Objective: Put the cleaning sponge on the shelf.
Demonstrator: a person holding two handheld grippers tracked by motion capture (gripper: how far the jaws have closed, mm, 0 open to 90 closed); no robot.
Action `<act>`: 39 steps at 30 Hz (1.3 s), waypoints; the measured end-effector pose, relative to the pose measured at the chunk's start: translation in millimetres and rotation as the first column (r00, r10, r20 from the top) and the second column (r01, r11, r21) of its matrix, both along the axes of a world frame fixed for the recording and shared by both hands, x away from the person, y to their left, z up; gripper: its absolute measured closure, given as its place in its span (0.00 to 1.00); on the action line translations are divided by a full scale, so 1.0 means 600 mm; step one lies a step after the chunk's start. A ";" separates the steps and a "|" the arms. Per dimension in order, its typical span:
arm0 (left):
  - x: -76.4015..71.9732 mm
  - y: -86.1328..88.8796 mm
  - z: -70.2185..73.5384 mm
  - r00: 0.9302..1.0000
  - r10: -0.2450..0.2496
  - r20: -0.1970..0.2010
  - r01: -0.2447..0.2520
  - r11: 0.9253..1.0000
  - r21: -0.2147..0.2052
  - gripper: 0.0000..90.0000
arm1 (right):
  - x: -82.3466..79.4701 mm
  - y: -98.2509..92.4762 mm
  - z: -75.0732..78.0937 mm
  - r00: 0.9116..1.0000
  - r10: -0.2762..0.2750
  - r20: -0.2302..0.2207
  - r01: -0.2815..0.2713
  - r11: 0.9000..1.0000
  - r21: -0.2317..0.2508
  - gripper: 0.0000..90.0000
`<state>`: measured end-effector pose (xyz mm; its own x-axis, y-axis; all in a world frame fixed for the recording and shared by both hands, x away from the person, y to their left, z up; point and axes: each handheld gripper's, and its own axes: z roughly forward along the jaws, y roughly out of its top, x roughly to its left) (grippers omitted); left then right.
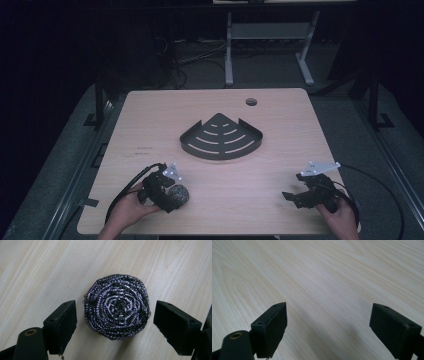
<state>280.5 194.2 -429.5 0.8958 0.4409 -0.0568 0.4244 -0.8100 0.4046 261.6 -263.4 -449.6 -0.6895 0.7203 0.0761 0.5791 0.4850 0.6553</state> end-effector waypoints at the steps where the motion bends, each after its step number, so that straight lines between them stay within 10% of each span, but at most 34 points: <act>1: 0.001 0.000 -0.001 1.000 0.000 0.001 0.000 1.000 0.000 0.20 | 0.000 0.000 0.000 1.000 0.000 0.000 0.000 1.000 0.000 0.16; 39: 0.013 -0.012 -0.007 1.000 -0.003 0.003 0.002 1.000 0.031 0.37 | 0.000 -0.002 0.000 1.000 -0.003 -0.004 0.003 1.000 0.003 0.16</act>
<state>288.2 187.0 -433.5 0.8970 0.4401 -0.0408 0.4213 -0.8233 0.3803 261.7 -264.7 -449.5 -0.6873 0.7219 0.0810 0.5832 0.4818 0.6540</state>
